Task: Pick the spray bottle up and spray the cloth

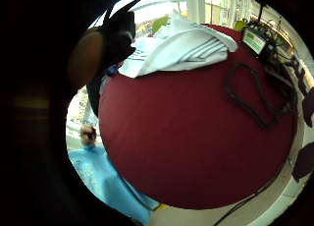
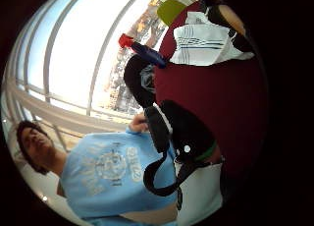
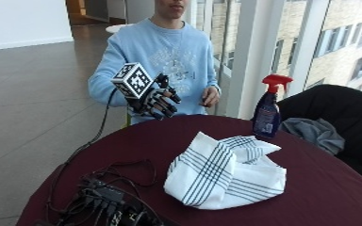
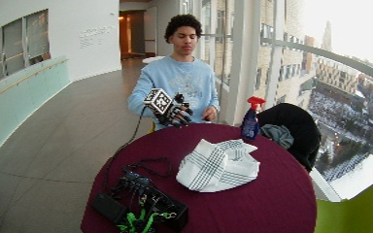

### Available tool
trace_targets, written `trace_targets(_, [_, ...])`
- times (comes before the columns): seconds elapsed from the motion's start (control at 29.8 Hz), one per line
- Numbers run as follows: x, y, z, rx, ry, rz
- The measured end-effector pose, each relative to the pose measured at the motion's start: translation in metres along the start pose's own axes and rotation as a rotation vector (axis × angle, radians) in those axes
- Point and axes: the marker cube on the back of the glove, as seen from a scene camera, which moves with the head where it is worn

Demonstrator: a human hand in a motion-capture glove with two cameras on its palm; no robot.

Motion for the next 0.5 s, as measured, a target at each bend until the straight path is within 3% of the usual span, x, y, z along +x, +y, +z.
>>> trace_targets(0.5, [0.036,0.042,-0.016,0.023,0.175,0.036])
